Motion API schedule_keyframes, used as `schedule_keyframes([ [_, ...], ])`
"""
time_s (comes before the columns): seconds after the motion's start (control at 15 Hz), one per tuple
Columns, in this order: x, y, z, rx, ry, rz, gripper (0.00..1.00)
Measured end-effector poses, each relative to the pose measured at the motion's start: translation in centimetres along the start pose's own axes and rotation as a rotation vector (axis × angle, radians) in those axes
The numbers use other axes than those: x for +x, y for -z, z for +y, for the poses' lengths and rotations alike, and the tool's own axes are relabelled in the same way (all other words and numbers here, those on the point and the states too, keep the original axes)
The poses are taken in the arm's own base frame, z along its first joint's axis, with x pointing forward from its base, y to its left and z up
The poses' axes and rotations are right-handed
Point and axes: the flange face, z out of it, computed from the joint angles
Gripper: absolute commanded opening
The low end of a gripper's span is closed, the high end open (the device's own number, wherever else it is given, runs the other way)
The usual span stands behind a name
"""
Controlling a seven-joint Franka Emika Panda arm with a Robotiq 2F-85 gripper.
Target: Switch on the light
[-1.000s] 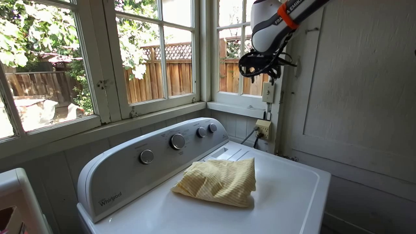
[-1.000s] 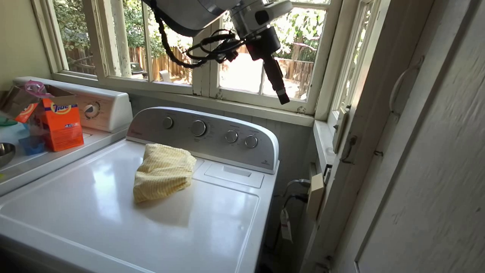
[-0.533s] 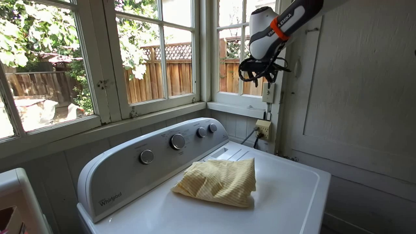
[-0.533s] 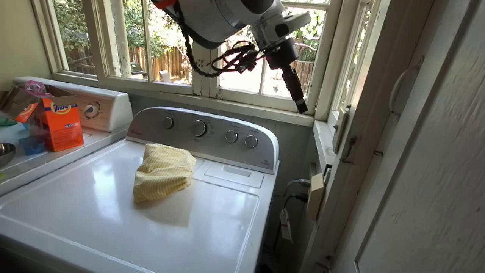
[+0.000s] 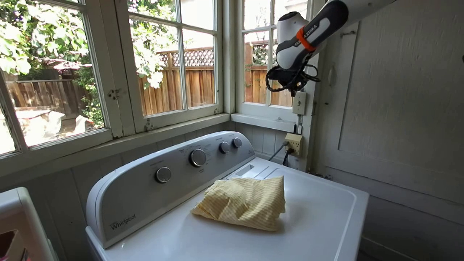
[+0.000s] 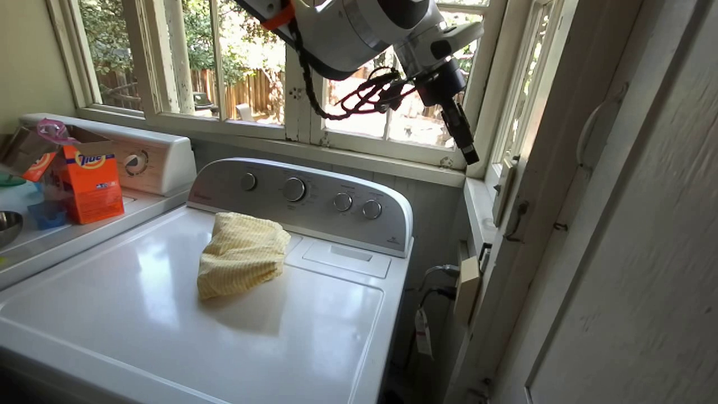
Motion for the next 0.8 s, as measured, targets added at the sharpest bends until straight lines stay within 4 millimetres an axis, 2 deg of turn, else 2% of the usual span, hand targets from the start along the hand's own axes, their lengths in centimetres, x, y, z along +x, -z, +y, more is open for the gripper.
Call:
schedule_keyframes([
  [0.33, 1.1, -2.0, -0.1, -0.025, -0.023, 0.022, 0.0],
  [0.8, 1.3, -4.1, -0.4, -0.056, -0.025, 0.029, 0.0],
])
